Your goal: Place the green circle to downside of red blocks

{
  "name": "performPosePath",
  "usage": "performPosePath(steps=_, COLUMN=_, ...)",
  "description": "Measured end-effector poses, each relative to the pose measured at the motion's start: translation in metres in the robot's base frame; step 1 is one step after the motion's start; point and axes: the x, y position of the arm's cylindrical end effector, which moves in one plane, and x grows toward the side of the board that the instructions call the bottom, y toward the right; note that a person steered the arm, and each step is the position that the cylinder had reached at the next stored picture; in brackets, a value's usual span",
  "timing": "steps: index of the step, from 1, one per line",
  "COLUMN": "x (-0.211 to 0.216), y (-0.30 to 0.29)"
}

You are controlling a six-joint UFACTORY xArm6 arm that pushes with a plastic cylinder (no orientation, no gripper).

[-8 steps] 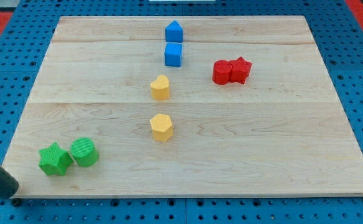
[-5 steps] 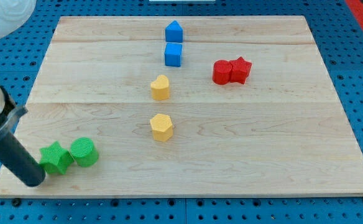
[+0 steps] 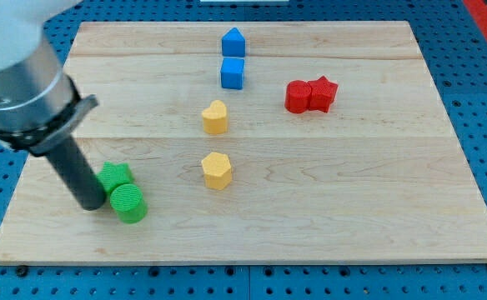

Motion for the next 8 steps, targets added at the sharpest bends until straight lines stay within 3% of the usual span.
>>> performPosePath(steps=2, x=0.031, y=0.040)
performPosePath(steps=3, x=0.026, y=0.077)
performPosePath(steps=6, x=-0.022, y=0.269)
performPosePath(steps=8, x=-0.062, y=0.311)
